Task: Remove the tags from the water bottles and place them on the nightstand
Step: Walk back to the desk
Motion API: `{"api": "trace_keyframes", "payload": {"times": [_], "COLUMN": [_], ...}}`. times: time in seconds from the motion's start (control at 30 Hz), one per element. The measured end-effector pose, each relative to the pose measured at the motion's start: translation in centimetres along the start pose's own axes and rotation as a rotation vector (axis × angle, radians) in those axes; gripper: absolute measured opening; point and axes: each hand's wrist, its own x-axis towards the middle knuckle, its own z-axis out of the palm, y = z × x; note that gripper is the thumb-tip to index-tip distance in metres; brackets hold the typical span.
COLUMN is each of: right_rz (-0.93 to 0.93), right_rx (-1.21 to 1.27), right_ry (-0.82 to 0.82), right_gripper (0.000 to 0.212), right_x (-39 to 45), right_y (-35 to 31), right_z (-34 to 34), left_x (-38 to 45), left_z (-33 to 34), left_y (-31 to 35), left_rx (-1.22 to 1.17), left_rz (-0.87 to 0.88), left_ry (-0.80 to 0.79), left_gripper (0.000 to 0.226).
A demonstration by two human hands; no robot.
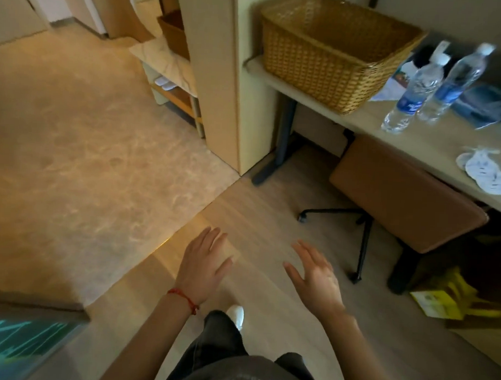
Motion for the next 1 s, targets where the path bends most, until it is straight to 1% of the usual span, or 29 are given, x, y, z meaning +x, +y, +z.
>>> {"api": "trace_keyframes", "payload": {"times": [0.07,0.17,0.27,0.53,0.77,0.83,1.0], "right_rz": [0.073,0.178,0.273,0.485,0.520,0.508,0.436], "right_rx": [0.024,0.034,0.051,0.072,0.111,0.114,0.103], "right_ry": [0.053,0.109,0.185,0.319,0.461,0.468,0.423], "right_gripper": [0.051,0.052,0.051,0.049,0.046,0.048,0.049], "right_x": [1.9,3.9,4.8,6.5,10.9,12.8,17.8], "right_y": [-0.4,-0.4,0.0,3.7,8.7,10.5,15.5], "right_z": [-0.5,-1.1,-1.6,-4.1,-7.1,-8.4,-13.1], "left_x": [3.5,8.1,12.1,19.7,26.7,28.9,34.3], "left_z": [-1.5,-2.2,-1.6,1.6,3.9,4.4,5.5], "left_y": [-0.4,-0.7,-0.2,5.0,10.2,11.8,16.2], "left_rx": [-0.014,0.033,0.049,-0.016,-0.048,-0.045,-0.044], "left_rz": [0.062,0.214,0.319,0.537,0.583,0.575,0.537], "left_ry": [0.007,0.016,-0.037,-0.121,-0.143,-0.135,-0.094], "left_gripper": [0.057,0.051,0.049,0.049,0.050,0.051,0.050]}}
